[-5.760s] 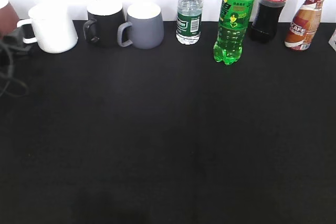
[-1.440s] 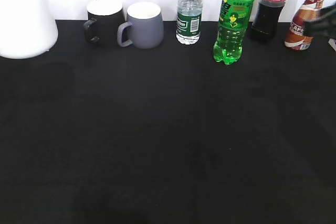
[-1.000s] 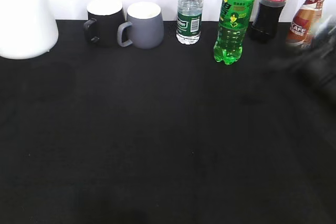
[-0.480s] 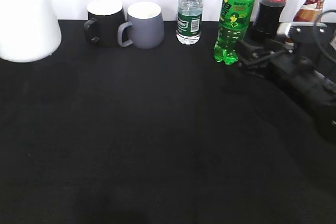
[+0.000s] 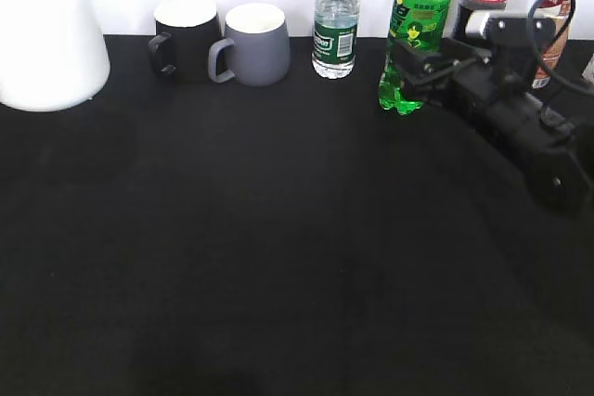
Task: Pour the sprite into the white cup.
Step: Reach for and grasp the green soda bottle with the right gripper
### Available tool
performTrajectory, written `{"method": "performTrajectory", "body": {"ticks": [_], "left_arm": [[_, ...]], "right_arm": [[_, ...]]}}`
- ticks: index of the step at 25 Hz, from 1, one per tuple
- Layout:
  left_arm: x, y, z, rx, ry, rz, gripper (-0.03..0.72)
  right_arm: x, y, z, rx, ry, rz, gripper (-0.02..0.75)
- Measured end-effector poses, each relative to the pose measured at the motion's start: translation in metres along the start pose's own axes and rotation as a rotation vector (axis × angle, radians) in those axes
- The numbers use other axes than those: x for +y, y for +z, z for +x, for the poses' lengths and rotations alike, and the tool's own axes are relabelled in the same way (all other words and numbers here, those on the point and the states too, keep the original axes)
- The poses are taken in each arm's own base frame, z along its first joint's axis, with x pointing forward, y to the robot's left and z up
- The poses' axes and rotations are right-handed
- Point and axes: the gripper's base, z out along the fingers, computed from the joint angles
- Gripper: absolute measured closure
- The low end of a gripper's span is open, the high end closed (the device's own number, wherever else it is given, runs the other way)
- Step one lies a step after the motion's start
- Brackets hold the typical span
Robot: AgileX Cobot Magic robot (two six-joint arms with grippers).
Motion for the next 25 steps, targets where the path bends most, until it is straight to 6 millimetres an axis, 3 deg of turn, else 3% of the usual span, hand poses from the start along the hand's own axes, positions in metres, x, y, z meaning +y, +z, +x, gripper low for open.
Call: {"method": "performTrajectory", "body": {"ticks": [3,7,9,18,23,25], "left_arm": [[0.0,0.0,0.0,0.0,0.001,0.001,0.654],[0.0,0.0,0.0,0.0,0.001,0.001,0.654],[0.0,0.0,0.0,0.0,0.001,0.001,0.654],[-0.002,0.0,0.0,0.004,0.018,0.025,0.654],[-0.003,0.0,0.0,0.005,0.021,0.028,0.654],[-0.003,0.0,0.0,0.005,0.021,0.029,0.654]], "right_arm": [[0.0,0.017,0.0,0.027,-0.021,-0.02,0.144],[-0.006,0.025,0.03,0.084,-0.015,-0.017,0.144],[-0.009,0.035,0.036,0.065,-0.016,-0.019,0.144],[-0.011,0.067,0.02,0.04,-0.039,-0.017,0.148],[-0.016,0.076,0.034,0.066,-0.037,-0.007,0.15],[-0.016,0.076,0.033,0.045,-0.034,-0.01,0.201]]}}
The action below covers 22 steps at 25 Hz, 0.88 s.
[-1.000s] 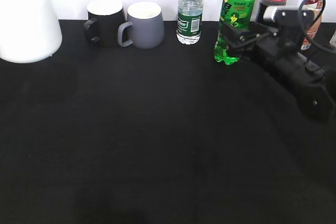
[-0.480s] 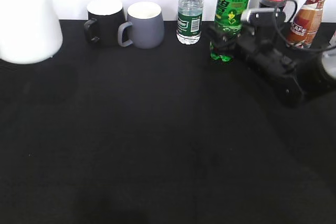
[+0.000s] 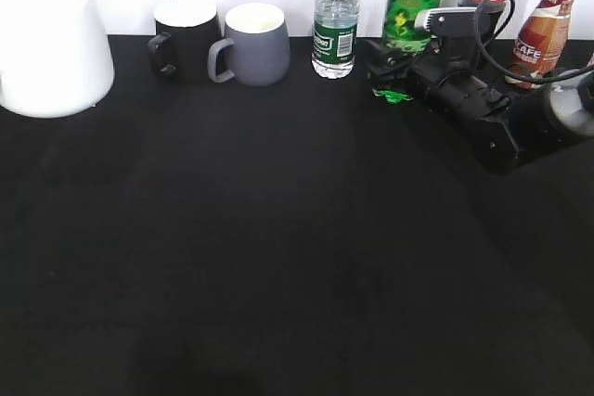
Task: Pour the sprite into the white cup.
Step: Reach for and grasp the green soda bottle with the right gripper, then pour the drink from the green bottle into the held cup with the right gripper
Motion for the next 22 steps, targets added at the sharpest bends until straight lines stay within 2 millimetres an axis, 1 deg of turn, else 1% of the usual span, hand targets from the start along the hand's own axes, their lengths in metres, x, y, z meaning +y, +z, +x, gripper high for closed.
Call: {"method": "performTrajectory", "body": {"ticks": [2,3,9,11,12,13,15,18,20,22], "left_arm": [[0.0,0.0,0.0,0.0,0.0,0.0,0.654],[0.0,0.0,0.0,0.001,0.001,0.001,0.654],[0.0,0.0,0.001,0.015,0.002,0.001,0.654],[0.0,0.0,0.001,0.015,0.005,0.004,0.654],[-0.001,0.0,0.001,0.015,0.006,0.006,0.654],[-0.002,0.0,0.001,0.014,0.013,0.019,0.654],[-0.004,0.0,0.002,0.019,-0.012,0.039,0.654],[-0.009,0.0,0.003,0.039,-0.081,0.096,0.654],[-0.015,-0.001,0.005,0.069,-0.127,0.162,0.655],[-0.02,-0.002,0.006,0.083,-0.153,0.213,0.655]], "right_arm": [[0.0,0.0,-0.001,-0.023,0.004,0.0,0.3],[0.0,0.0,-0.001,-0.023,0.004,0.0,0.329],[0.002,0.0,-0.001,-0.024,-0.008,-0.021,0.332],[0.003,-0.007,-0.002,-0.018,-0.006,-0.021,0.332],[0.005,-0.014,-0.006,-0.002,-0.018,-0.018,0.332],[0.007,-0.022,-0.015,0.007,-0.031,-0.015,0.332],[0.014,-0.038,-0.039,-0.009,-0.049,-0.027,0.342],[0.03,-0.065,-0.062,0.153,-0.138,-0.109,0.342],[0.039,-0.083,-0.087,0.181,-0.165,-0.134,0.342],[0.049,-0.103,-0.119,0.16,-0.182,-0.162,0.342]]}}
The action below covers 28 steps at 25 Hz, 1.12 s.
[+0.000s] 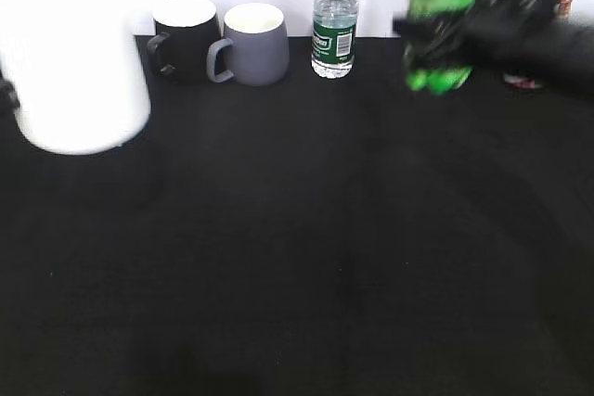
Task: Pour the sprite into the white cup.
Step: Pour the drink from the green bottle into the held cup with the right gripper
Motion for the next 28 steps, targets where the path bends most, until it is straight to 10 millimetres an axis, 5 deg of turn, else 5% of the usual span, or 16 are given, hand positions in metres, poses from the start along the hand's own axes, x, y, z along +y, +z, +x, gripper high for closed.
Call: {"method": "performTrajectory", "body": {"ticks": [3,7,11,15,18,22,25,28], "left_arm": [[-0.006,0.0,-0.003,-0.022,-0.05,0.065,0.655],[-0.017,0.0,-0.002,0.011,-0.096,0.194,0.655],[-0.018,0.012,-0.027,0.012,-0.077,0.322,0.655],[-0.017,0.019,-0.04,0.014,-0.066,0.392,0.655],[-0.02,0.028,-0.028,0.041,-0.093,0.467,0.655],[-0.038,0.075,-0.024,0.021,-0.076,0.62,0.655],[-0.036,0.086,-0.03,-0.013,-0.052,0.626,0.655],[-0.033,0.097,-0.011,0.019,-0.075,0.625,0.655]], "right_arm": [[0.013,-0.028,-0.033,0.021,-0.048,-0.068,0.342],[0.024,-0.056,-0.052,0.089,-0.103,-0.117,0.342],[0.044,-0.071,-0.065,0.091,-0.139,-0.187,0.342],[0.074,-0.07,-0.057,0.185,-0.211,-0.324,0.342],[0.077,-0.075,-0.053,0.247,-0.237,-0.351,0.342],[0.078,-0.081,-0.058,0.241,-0.217,-0.346,0.342],[0.079,-0.082,-0.039,0.298,-0.202,-0.355,0.344],[0.078,-0.083,-0.025,0.336,-0.203,-0.347,0.344]]}}
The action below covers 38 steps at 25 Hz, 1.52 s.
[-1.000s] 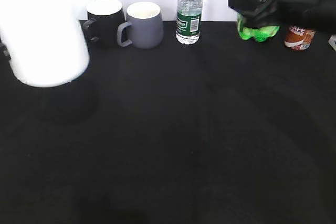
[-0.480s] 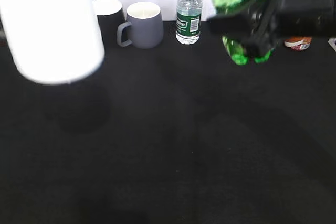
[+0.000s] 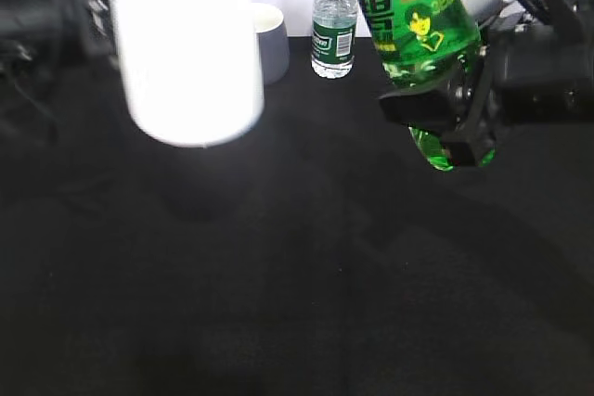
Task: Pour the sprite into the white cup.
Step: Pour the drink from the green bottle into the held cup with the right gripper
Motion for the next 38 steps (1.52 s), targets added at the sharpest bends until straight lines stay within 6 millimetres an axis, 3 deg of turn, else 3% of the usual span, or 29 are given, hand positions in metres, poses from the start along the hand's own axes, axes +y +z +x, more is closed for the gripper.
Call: {"method": "performTrajectory", "body": {"ticks": [2,6,19,31,38], "left_arm": [[0.004,0.016,0.004,0.006,0.007,0.033,0.655],[-0.004,0.039,-0.012,-0.03,0.062,0.104,0.655],[-0.004,0.039,-0.011,-0.029,0.061,0.106,0.655],[-0.014,0.048,-0.01,-0.021,0.063,0.143,0.655],[-0.013,0.048,-0.003,0.022,0.085,0.154,0.655]], "right_arm": [[0.0,0.0,0.0,0.0,-0.013,0.0,0.344],[-0.006,0.001,0.003,0.018,-0.16,0.06,0.351],[-0.025,-0.002,0.003,0.116,-0.615,0.257,0.353],[-0.045,-0.013,-0.032,0.153,-0.998,0.418,0.36],[-0.047,-0.015,-0.033,0.201,-1.153,0.434,0.361]]}}
